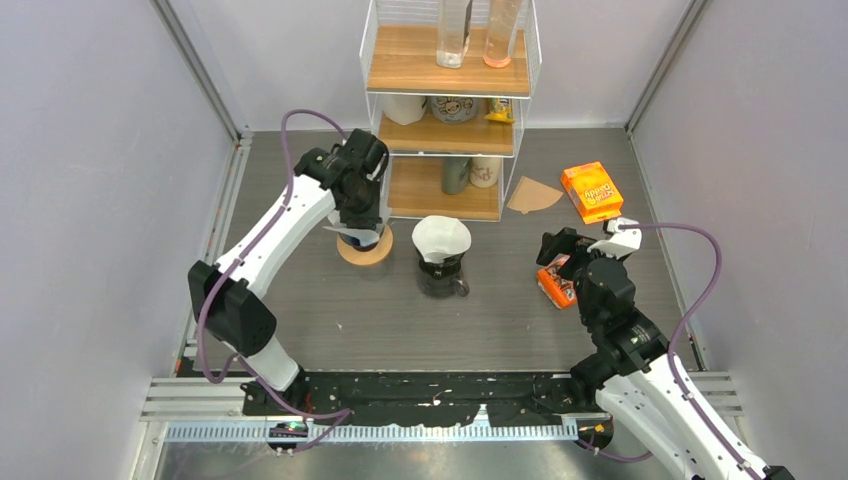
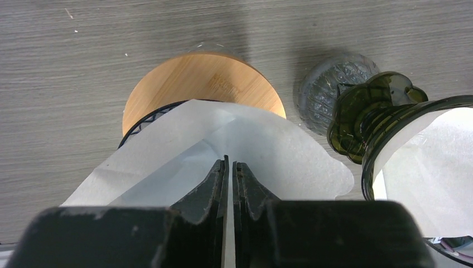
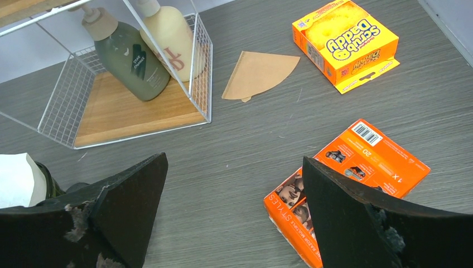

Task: Place the coffee filter in the dripper

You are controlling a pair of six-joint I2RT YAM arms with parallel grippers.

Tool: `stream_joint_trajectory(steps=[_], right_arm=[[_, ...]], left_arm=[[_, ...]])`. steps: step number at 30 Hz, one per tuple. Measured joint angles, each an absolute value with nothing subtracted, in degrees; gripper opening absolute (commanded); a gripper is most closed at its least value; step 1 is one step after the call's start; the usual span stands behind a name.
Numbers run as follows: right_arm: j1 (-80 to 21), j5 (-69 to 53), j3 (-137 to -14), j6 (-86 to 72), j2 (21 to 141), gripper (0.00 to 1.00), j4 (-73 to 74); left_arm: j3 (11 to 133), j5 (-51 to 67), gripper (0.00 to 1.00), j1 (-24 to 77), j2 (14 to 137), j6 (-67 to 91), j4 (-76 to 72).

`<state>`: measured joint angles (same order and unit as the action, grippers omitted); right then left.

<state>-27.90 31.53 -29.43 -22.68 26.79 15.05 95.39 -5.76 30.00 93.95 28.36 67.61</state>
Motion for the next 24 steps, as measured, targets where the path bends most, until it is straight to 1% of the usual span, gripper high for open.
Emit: stream_joint_trajectory(steps=[4,11,24], right_arm=[[-27.9,31.38,-29.43,-22.61,27.42,0.97,15.07],[-27.9,31.35,-29.43,-22.59,27.42,0.97,15.07],[-27.9,31.38,-29.43,-22.57,27.44,0.97,15.09]], left_arm=[[95.39,-5.54,0.11,30.02,94.65,27.18,67.94],[95.39,-6.39,0.14,30.48,94.87,25.43,69.19],[95.44,-6.13,0.14,31.4,96.79,24.16,69.52]])
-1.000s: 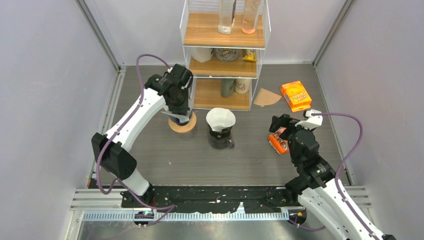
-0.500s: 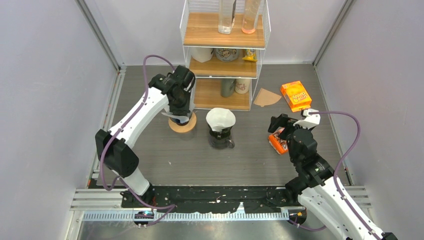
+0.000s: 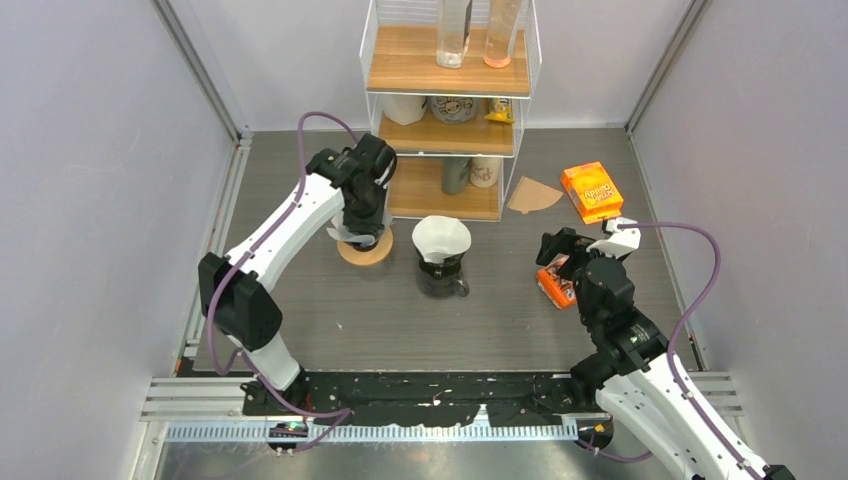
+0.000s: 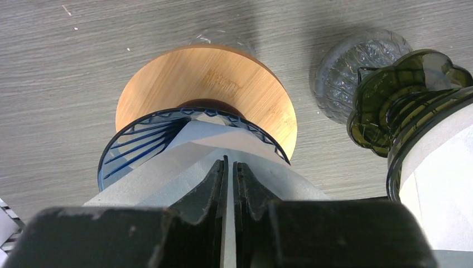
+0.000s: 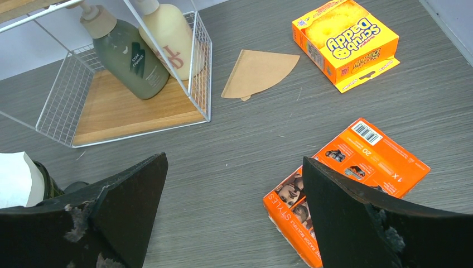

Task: Place the coffee filter in the dripper

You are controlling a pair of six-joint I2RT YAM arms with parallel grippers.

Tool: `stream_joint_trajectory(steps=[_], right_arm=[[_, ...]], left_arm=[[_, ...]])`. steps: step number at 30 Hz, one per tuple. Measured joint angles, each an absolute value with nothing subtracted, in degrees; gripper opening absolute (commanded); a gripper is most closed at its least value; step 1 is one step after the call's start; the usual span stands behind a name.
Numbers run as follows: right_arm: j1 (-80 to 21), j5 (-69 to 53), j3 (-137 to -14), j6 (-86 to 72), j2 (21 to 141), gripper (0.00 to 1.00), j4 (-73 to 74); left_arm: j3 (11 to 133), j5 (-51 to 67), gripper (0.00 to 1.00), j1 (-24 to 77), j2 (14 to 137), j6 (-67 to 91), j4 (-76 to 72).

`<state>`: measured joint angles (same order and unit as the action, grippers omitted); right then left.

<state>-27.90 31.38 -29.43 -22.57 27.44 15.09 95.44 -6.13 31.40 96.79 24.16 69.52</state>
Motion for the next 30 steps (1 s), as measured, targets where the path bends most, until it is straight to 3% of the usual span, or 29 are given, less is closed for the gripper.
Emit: stream_joint_trajectory(steps=[6,20,30], right_arm=[[-27.9,31.4,-29.43,-22.57,27.44,0.97,15.09],[-27.9,31.44,-29.43,-22.48,28.14,0.97,15.18],[-27.9,31.46,-29.43,-22.35,28.14,0.97,15.27]], left_arm=[[95.44,-6.15,0.15,31.44,96.79,23.35,69.52],[95.44,-7.53,0.28,31.48,96.79,22.28,69.52],[95.44,-8.47,0.49,31.51,96.79,22.22,69.58]])
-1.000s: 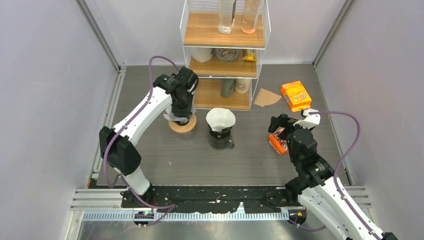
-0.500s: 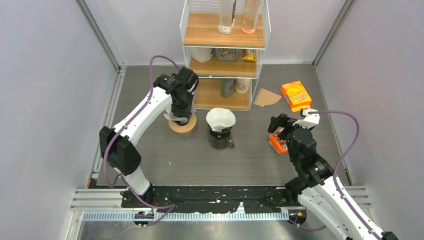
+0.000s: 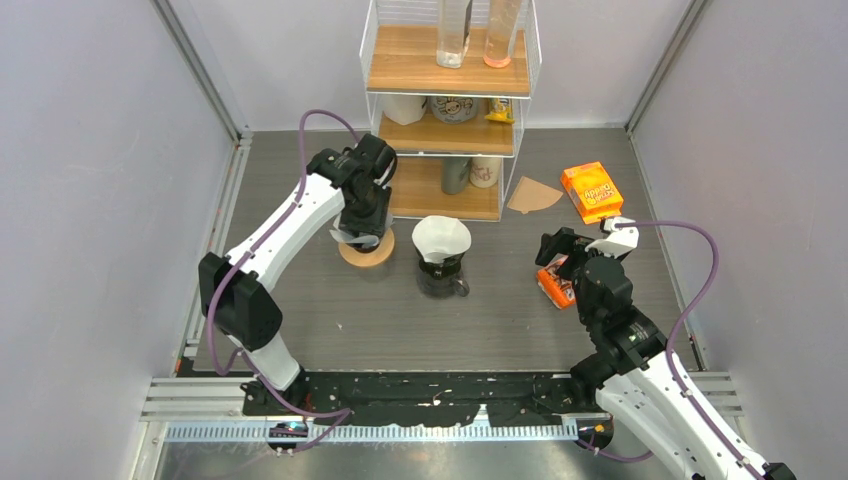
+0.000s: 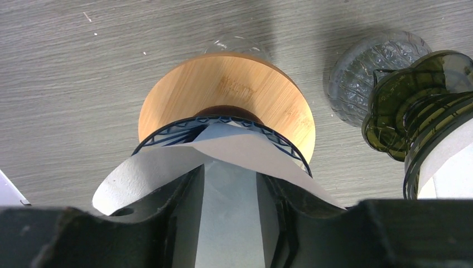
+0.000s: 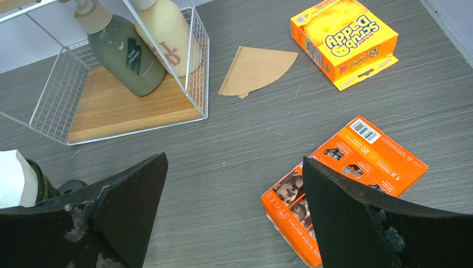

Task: Place the coffee filter in the dripper

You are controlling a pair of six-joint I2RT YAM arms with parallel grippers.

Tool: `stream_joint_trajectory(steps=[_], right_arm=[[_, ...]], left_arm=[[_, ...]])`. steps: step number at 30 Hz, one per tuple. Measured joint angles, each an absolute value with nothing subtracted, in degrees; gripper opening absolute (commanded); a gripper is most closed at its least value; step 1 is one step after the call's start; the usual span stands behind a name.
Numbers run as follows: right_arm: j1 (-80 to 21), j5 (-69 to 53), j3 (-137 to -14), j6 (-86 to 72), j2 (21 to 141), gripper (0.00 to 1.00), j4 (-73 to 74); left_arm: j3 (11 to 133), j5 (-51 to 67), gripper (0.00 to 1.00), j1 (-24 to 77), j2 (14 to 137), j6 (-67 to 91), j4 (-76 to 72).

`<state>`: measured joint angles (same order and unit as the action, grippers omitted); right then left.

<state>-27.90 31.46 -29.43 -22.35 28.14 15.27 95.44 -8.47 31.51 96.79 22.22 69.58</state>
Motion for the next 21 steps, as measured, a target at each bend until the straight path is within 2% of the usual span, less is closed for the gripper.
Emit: stream_joint_trajectory(steps=[9,13,21], right_arm=[[-27.9,31.46,-29.43,-22.26,28.12,0.97,15.27],[-27.9,31.44,-29.43,-22.17,28.12,0.97,15.27],[-27.9,31.44,-29.43,-22.15,28.12,0.97,15.27]], left_arm=[[95.44,-8.75,0.52,31.51,96.79,22.2,69.76],[95.44,-8.99,0.44,31.51,96.79,22.2,69.78],[95.44,-9.78,0.43,31.51,96.92,22.2,70.17]])
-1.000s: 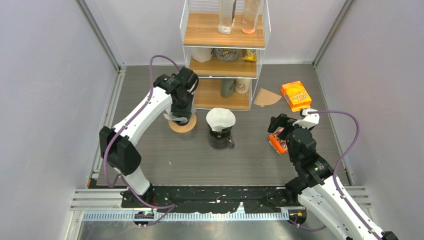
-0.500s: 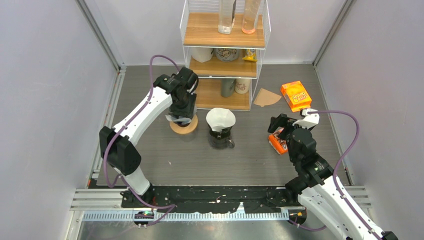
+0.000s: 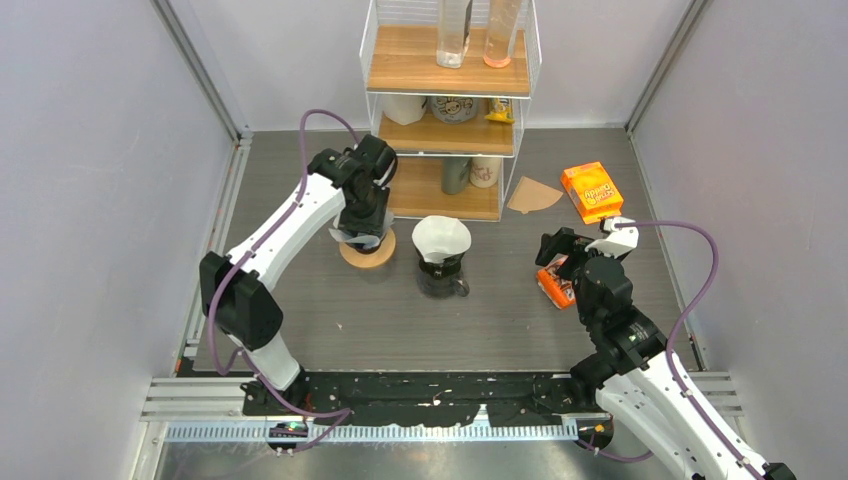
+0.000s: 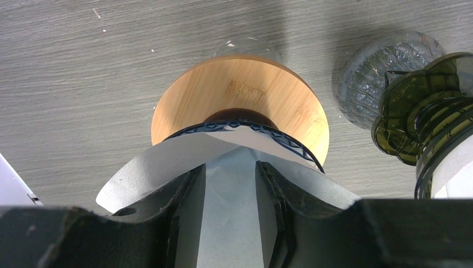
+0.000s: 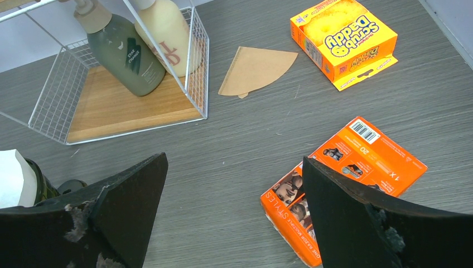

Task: Place the coffee filter in the dripper

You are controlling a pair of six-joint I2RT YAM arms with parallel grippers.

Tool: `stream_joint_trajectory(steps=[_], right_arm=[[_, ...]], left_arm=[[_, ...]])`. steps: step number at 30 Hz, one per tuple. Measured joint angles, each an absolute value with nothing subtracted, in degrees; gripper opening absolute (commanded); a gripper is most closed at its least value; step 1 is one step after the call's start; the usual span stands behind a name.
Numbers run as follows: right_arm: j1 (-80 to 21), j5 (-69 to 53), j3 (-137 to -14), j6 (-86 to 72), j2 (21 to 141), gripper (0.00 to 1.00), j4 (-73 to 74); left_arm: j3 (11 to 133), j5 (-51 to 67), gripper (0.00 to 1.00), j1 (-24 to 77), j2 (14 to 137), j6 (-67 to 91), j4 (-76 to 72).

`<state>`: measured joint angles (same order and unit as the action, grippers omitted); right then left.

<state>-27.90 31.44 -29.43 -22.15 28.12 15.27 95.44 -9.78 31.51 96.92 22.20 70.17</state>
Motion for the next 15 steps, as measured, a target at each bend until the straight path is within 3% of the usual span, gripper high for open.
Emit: stream_joint_trajectory(steps=[15], right_arm=[[-27.9,31.44,-29.43,-22.13,28.14,0.97,15.29]], left_arm=[[95.0,-10.85,0.43,31.62,97.78,22.22,70.11]])
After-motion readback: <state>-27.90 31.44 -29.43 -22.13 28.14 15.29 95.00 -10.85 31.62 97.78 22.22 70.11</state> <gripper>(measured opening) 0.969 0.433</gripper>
